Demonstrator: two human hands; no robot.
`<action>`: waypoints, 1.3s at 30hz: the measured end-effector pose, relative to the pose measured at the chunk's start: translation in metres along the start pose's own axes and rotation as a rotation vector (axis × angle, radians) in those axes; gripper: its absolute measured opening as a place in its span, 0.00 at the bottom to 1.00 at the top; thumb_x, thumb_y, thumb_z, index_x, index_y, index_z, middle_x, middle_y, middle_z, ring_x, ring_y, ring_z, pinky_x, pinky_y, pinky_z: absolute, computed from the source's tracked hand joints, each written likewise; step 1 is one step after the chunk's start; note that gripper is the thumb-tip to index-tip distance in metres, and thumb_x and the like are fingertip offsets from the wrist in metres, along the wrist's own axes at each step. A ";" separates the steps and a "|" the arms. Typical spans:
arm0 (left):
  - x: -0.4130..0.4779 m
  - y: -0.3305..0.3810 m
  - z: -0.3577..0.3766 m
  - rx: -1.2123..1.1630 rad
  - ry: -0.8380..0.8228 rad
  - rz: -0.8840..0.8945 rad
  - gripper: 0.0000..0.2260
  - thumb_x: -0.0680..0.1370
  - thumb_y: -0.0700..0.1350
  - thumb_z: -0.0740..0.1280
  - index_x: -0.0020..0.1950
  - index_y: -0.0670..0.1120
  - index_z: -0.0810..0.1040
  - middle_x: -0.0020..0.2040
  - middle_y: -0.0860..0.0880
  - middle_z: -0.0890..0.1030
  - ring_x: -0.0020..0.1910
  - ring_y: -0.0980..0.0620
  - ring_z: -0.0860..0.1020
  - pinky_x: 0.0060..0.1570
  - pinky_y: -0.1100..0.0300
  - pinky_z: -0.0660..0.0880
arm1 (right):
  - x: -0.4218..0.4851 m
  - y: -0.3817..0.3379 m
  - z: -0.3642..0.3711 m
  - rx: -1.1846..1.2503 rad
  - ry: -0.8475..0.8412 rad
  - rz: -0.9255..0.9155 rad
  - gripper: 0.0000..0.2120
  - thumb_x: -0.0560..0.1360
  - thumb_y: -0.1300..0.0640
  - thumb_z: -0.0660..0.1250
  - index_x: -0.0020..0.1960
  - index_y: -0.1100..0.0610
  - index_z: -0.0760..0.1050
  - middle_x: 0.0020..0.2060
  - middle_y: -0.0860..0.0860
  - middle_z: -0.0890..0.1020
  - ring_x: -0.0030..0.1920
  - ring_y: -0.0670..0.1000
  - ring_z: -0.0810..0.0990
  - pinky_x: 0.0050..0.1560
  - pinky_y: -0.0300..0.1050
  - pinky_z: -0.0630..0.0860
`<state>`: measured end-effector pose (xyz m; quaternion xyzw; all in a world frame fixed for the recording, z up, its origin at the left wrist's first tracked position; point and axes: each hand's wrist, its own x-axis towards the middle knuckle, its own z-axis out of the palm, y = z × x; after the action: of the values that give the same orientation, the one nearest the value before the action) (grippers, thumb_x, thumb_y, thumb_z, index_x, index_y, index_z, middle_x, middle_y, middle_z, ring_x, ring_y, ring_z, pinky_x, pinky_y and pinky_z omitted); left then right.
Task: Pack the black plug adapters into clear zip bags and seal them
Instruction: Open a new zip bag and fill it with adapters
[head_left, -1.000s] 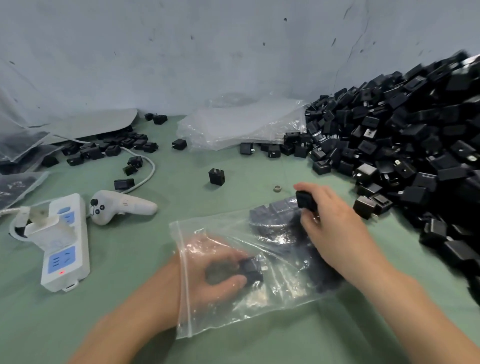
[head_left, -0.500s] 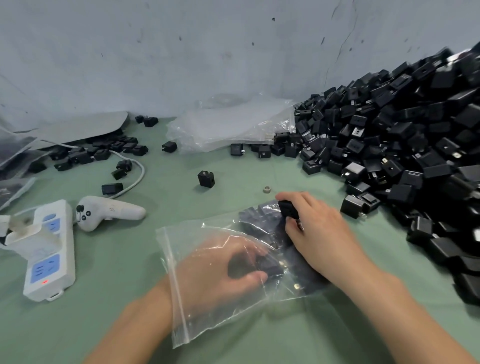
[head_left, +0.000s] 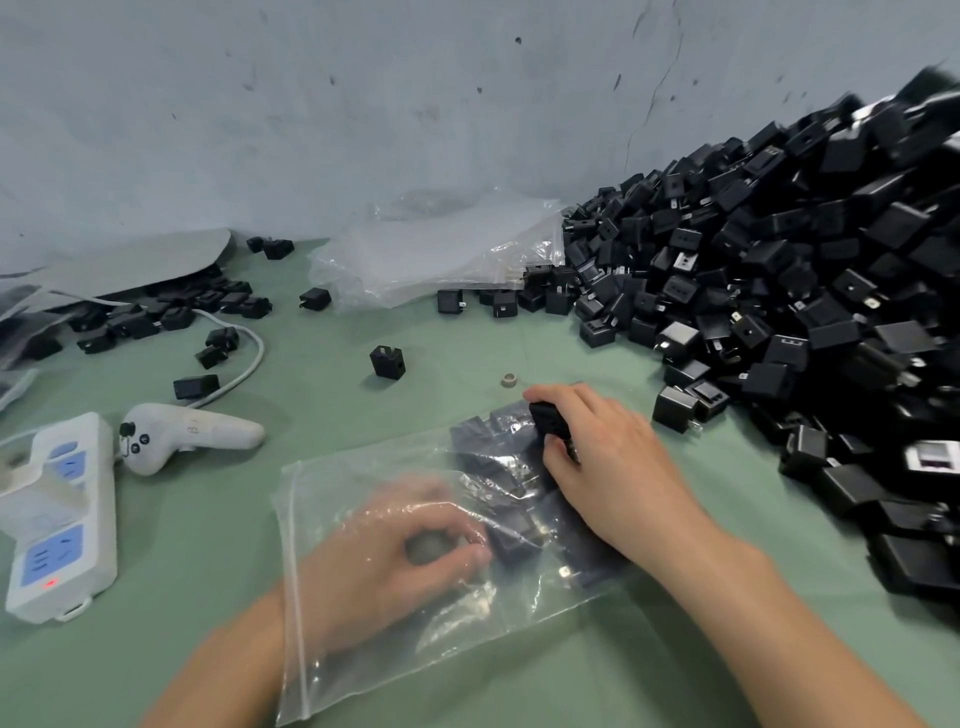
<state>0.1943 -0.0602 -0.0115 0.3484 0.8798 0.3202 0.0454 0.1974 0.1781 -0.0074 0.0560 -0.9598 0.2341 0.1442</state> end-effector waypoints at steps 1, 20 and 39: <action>0.000 0.000 0.001 0.004 0.000 0.011 0.08 0.78 0.62 0.66 0.49 0.61 0.82 0.48 0.62 0.79 0.52 0.58 0.78 0.51 0.66 0.70 | 0.000 0.000 0.000 0.000 -0.001 0.001 0.20 0.81 0.55 0.60 0.71 0.41 0.64 0.63 0.40 0.74 0.61 0.48 0.73 0.60 0.47 0.66; -0.026 -0.002 -0.015 -0.177 0.389 -0.207 0.18 0.71 0.33 0.62 0.42 0.55 0.85 0.44 0.56 0.85 0.45 0.58 0.82 0.49 0.60 0.78 | 0.002 -0.006 -0.007 0.170 0.064 -0.016 0.22 0.80 0.53 0.65 0.72 0.44 0.66 0.55 0.42 0.78 0.55 0.48 0.75 0.56 0.45 0.69; -0.043 0.066 -0.038 -0.781 0.646 -0.256 0.11 0.74 0.49 0.69 0.55 0.56 0.82 0.52 0.49 0.84 0.49 0.51 0.83 0.46 0.59 0.81 | -0.017 -0.102 -0.005 0.384 0.004 -0.374 0.24 0.75 0.36 0.63 0.70 0.36 0.68 0.54 0.29 0.75 0.55 0.39 0.73 0.57 0.30 0.66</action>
<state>0.2537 -0.0717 0.0513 0.0786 0.6995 0.7075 -0.0632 0.2331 0.0908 0.0363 0.2585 -0.8705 0.3813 0.1736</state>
